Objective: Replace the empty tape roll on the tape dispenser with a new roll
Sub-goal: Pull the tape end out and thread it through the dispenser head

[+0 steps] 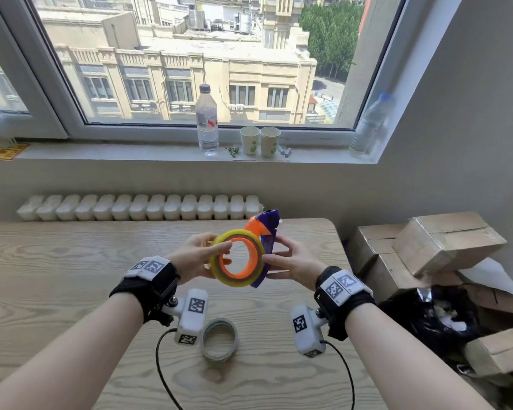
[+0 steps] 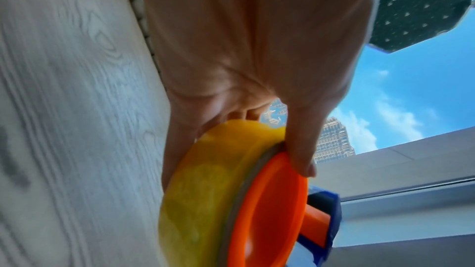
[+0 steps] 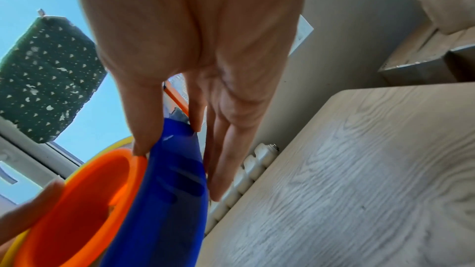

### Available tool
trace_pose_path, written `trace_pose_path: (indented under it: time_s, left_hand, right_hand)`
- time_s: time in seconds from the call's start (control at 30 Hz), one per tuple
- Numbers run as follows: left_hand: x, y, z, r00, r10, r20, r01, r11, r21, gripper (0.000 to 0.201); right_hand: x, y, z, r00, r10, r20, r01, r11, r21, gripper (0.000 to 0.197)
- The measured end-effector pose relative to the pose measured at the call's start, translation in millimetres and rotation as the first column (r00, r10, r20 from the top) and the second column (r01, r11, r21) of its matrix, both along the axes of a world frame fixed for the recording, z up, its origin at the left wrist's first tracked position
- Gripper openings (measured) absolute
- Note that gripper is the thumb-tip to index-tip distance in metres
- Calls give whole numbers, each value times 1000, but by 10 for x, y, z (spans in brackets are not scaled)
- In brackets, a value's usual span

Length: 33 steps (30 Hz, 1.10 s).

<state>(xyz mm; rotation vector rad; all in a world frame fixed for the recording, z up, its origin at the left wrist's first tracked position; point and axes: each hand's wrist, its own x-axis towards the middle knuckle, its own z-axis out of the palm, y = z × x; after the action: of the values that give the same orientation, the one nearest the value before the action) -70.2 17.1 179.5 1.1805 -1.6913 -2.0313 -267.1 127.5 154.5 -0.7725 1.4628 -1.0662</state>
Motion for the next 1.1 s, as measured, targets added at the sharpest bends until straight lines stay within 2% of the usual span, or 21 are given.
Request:
trace_pose_path:
  time_s: [0.13, 0.3, 0.43, 0.53, 0.63, 0.67, 0.77, 0.87, 1.1]
  left_hand:
    - [-110, 5, -255, 997, 48, 63, -54, 994, 95, 46]
    - [-281, 9, -695, 991, 82, 107, -100, 978, 181, 38]
    - [-425, -3, -1039, 983, 86, 163, -117, 975, 191, 29]
    - [-527, -43, -1273, 971, 82, 223, -127, 973, 195, 31]
    - [-630, -84, -1456, 956, 43, 289, -92, 983, 156, 13]
    - [-660, -103, -1500, 949, 33, 313, -82, 986, 144, 14]
    - [-729, -168, -1625, 916, 68, 396, -118, 988, 104, 43]
    - [-769, -200, -1680, 880, 58, 471, -101, 993, 66, 35]
    - [-784, -153, -1834, 848, -28, 530, -43, 992, 122, 35]
  right_hand:
    - [-44, -14, -270, 999, -29, 44, 26, 998, 57, 45]
    - [-121, 15, -685, 989, -103, 110, 88, 987, 133, 52]
    - [-217, 41, -977, 972, -180, 149, 148, 968, 204, 52]
    - [-290, 37, -1167, 963, -213, 166, 170, 956, 241, 56]
    - [-330, 27, -1308, 952, -247, 180, 189, 938, 290, 58]
    - [-342, 26, -1342, 949, -256, 183, 193, 932, 306, 58]
    - [-379, 22, -1417, 948, -258, 185, 186, 924, 335, 56]
    - [-390, 14, -1471, 948, -264, 175, 186, 911, 369, 58]
    - [-350, 2, -1608, 958, -260, 123, 191, 894, 404, 57]
